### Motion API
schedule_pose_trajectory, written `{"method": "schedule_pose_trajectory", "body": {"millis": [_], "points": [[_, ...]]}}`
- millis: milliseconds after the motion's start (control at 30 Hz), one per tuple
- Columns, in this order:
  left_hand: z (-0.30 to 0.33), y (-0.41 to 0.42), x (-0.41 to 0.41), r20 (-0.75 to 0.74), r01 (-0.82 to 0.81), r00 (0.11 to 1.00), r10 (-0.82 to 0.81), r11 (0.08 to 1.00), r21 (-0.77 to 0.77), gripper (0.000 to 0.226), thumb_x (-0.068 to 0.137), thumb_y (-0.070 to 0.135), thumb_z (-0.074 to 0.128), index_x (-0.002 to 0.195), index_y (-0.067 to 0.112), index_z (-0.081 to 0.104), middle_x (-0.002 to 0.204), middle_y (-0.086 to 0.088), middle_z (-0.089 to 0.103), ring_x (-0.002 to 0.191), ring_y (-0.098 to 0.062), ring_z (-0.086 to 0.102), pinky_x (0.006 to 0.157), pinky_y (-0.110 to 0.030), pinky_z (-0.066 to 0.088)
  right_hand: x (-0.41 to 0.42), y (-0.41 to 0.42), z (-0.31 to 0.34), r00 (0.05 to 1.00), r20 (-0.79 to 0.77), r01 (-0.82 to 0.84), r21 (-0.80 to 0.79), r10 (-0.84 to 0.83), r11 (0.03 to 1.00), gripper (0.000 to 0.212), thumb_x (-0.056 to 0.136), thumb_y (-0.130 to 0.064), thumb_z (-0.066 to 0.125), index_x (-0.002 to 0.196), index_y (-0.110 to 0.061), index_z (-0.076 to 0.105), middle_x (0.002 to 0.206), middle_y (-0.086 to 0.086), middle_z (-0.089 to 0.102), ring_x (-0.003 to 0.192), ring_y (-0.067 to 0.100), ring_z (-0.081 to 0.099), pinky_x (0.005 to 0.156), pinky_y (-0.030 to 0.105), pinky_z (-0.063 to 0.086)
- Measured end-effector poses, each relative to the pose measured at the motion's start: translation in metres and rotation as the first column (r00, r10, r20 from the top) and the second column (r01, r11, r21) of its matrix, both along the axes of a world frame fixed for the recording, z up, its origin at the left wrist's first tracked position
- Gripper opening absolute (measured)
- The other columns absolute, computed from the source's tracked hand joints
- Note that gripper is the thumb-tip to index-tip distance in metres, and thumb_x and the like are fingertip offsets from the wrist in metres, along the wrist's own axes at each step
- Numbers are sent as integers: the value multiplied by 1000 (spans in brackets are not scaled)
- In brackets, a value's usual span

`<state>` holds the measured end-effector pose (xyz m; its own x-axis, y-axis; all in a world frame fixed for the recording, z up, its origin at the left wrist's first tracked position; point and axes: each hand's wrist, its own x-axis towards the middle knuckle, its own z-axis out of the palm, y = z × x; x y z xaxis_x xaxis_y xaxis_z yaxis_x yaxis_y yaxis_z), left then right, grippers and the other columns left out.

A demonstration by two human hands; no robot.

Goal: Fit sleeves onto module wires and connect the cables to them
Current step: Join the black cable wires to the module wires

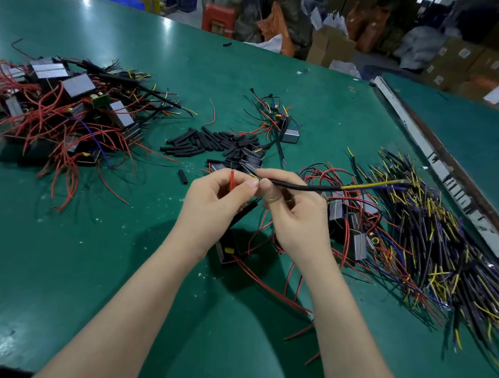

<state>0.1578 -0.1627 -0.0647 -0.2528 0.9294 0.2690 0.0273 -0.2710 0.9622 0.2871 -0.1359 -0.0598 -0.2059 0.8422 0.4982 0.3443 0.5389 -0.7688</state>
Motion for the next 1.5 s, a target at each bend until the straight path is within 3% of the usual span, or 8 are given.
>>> {"method": "schedule_pose_trajectory", "body": {"millis": [100,200,367,500,867,967,1267,1500], "points": [[-5,0,0,-265,-112,955,135,989,101,20,89,15,63,73,26,63,60,9,59,53,-1,43,54,-14,35,-4,-1,-4,995,38,87,61,-90,994,16,94,-21,59,103,-16,72,89,-5,71,78,2,59,72,13,44],[-9,-1,1,-351,-165,911,218,971,174,14,89,19,62,76,18,66,62,9,57,53,-2,44,54,-13,33,-4,1,-2,996,-1,92,-13,-93,996,12,93,-23,61,99,-22,72,85,-9,69,76,0,59,72,14,42],[-9,0,1,-274,-136,944,182,975,177,20,91,21,62,80,38,62,70,12,63,62,-2,51,61,-17,42,-3,1,9,948,-308,-140,-191,77,972,14,91,-8,63,95,-20,69,88,-5,70,86,6,65,81,20,48],[-5,-2,3,-230,-71,967,110,983,171,20,90,26,60,81,43,61,76,23,65,70,2,55,67,-12,44,-6,-1,12,884,-466,-153,-236,26,960,12,94,-6,57,95,-18,61,73,-11,71,69,-1,64,62,10,46],[-6,0,3,-195,-95,975,106,993,65,17,92,27,61,77,35,63,70,-4,63,66,-24,53,66,-39,50,-4,1,9,860,-510,-178,-331,-17,927,8,94,-27,57,91,-24,63,84,-3,75,70,7,64,57,17,42],[-7,3,2,-171,-98,980,97,995,5,19,92,22,59,75,30,62,67,-5,57,62,-15,46,68,-43,49,-3,2,12,802,-597,-207,-322,-28,924,8,93,-26,56,89,-21,61,82,0,74,63,7,60,54,17,39],[-8,2,4,-88,17,996,-10,997,74,17,80,48,52,85,35,62,68,15,59,67,-9,53,72,-30,47,-1,-1,16,845,-531,-120,-312,-68,943,2,93,-16,60,93,-16,62,83,1,75,66,9,63,55,16,42],[-11,4,4,-71,7,997,3,990,141,19,96,22,45,93,27,63,69,18,61,71,-1,54,71,-12,43,-2,-1,17,793,-596,-131,-365,-124,922,7,90,-15,63,85,-19,63,89,6,74,69,10,62,58,22,37]]}}
